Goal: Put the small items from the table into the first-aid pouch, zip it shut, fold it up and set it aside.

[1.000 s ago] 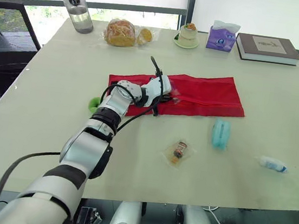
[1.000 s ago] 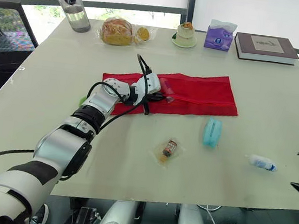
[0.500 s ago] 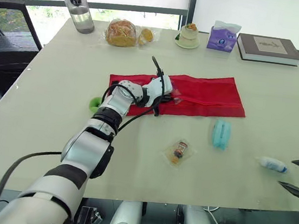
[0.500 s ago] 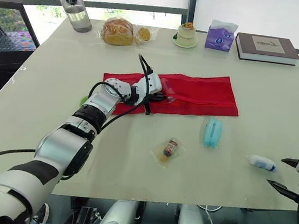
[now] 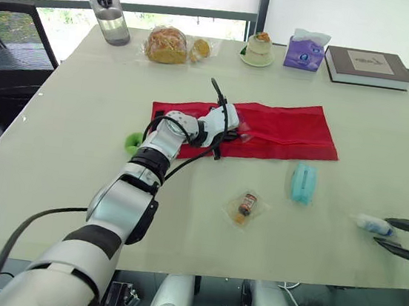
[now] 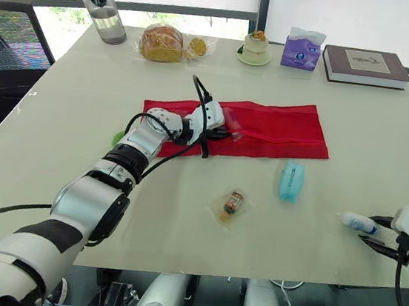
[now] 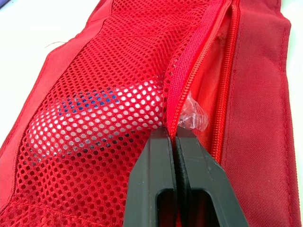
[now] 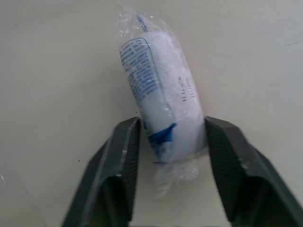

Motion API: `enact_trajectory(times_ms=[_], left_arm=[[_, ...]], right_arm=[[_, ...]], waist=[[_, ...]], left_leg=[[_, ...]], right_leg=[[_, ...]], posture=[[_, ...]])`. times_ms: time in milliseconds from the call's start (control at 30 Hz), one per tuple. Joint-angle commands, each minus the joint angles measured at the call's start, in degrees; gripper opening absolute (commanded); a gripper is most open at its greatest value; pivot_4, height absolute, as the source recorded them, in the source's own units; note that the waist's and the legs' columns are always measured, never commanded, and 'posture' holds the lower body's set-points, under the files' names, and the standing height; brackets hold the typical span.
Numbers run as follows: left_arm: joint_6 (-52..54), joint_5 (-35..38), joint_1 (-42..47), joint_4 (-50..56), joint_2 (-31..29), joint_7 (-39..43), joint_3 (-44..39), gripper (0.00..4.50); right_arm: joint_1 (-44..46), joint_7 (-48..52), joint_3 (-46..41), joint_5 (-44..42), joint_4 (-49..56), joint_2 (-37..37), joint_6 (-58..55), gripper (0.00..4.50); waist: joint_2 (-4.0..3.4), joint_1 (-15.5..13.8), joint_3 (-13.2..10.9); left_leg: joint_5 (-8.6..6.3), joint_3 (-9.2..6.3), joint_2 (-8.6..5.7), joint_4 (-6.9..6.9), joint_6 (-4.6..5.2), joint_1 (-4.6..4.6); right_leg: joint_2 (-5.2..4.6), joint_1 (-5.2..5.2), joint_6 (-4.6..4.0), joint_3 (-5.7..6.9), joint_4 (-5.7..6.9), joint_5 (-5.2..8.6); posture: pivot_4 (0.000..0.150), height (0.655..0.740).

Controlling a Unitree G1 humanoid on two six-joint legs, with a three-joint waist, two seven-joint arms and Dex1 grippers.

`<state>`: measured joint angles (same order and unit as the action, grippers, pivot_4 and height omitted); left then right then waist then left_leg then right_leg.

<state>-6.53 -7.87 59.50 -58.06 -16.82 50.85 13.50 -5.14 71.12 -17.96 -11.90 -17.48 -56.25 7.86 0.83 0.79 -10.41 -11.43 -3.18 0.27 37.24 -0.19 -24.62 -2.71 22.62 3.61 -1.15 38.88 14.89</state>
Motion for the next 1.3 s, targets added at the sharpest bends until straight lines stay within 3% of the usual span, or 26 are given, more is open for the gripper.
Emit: enact_trajectory(times_ms=[33, 67, 167, 367, 500, 567, 867, 1067, 1300], left_arm=[[-0.7, -0.4, 2.1, -0.3, -0.1, -0.4, -0.5, 0.00], [-0.7, -0.4, 2.2, -0.4, -0.1, -0.4, -0.5, 0.00], [-0.9, -0.4, 2.2, -0.7, 0.0, -0.5, -0.6, 0.00], [-0.7, 0.1, 2.3, -0.1, 1.2, -0.4, -0.8, 0.00], [0.8, 0.9, 2.7, 0.5, 2.6, -1.0, -1.6, 0.00], [1.6, 1.5, 2.6, 1.3, 3.4, -1.1, -1.9, 0.00], [5.4, 1.2, 0.9, 6.5, 7.4, -2.7, -1.7, 0.00], [7.7, 1.5, 0.9, 8.7, 7.9, -3.8, -2.2, 0.00], [9.7, 2.0, 0.2, 10.8, 8.1, -4.3, -2.3, 0.00]], right_arm=[[0.3, 0.4, -0.4, -0.5, -1.0, -1.2, 1.0, 0.46], [0.3, 0.5, -0.4, -0.7, -1.0, -1.1, 1.0, 0.05], [-0.6, 0.7, -0.7, -2.7, 2.7, -0.4, -1.2, 0.05], [3.5, -9.9, 2.0, -6.0, 22.0, 2.9, -20.2, 0.05], [9.6, -16.8, 8.6, -1.2, 29.3, 2.2, -33.0, 0.05], [13.4, -20.4, 12.9, 2.9, 30.7, 1.9, -38.3, 0.05], [37.5, -31.5, 27.2, 8.7, 32.5, 13.3, -61.5, 0.05], [43.4, -35.2, 34.7, 11.4, 30.4, 19.3, -68.8, 0.05], [45.2, -39.1, 35.1, 11.7, 29.6, 24.2, -75.6, 0.05]], waist=[[0.00, 0.0, 0.0], [0.00, 0.0, 0.0], [0.00, 0.0, 0.0], [-0.04, 0.1, 0.0], [-0.03, -0.1, 0.0], [-0.03, -0.4, 0.0], [-0.04, -0.1, 0.0], [-0.04, 0.0, 0.0], [-0.04, 0.0, 0.0]], left_leg=[[0.00, 0.00, 0.00, 0.01, 0.00, 0.01], [0.00, 0.00, 0.00, 0.01, 0.00, 0.02], [0.00, -0.01, 0.00, 0.02, 0.00, 0.02], [0.00, -0.04, 0.02, 0.02, 0.00, 0.01], [0.00, -0.09, 0.01, 0.04, 0.00, -0.04], [0.00, -0.13, 0.00, 0.05, 0.00, -0.08], [0.00, -0.21, -0.03, 0.06, -0.01, -0.18], [0.00, -0.19, -0.04, -0.01, 0.00, -0.19], [0.00, -0.20, -0.04, 0.01, 0.00, -0.18]], right_leg=[[0.00, -0.01, 0.00, 0.00, 0.01, 0.00], [0.00, -0.01, 0.00, 0.01, 0.01, 0.00], [0.00, -0.02, 0.01, 0.01, 0.02, 0.00], [0.02, 0.00, 0.00, 0.01, 0.06, -0.01], [0.01, 0.01, -0.01, 0.06, 0.04, -0.01], [0.01, 0.02, -0.02, 0.10, 0.03, -0.01], [-0.01, 0.11, -0.05, 0.17, 0.06, -0.02], [-0.03, 0.13, -0.05, 0.16, 0.04, -0.02], [-0.03, 0.14, -0.06, 0.17, 0.09, -0.02]], posture=[[0.150, 0.7400], [0.150, 0.7400], [0.150, 0.7400], [0.150, 0.7400], [0.150, 0.7400], [0.150, 0.7400], [0.150, 0.7400], [0.150, 0.7400], [0.150, 0.7400]])
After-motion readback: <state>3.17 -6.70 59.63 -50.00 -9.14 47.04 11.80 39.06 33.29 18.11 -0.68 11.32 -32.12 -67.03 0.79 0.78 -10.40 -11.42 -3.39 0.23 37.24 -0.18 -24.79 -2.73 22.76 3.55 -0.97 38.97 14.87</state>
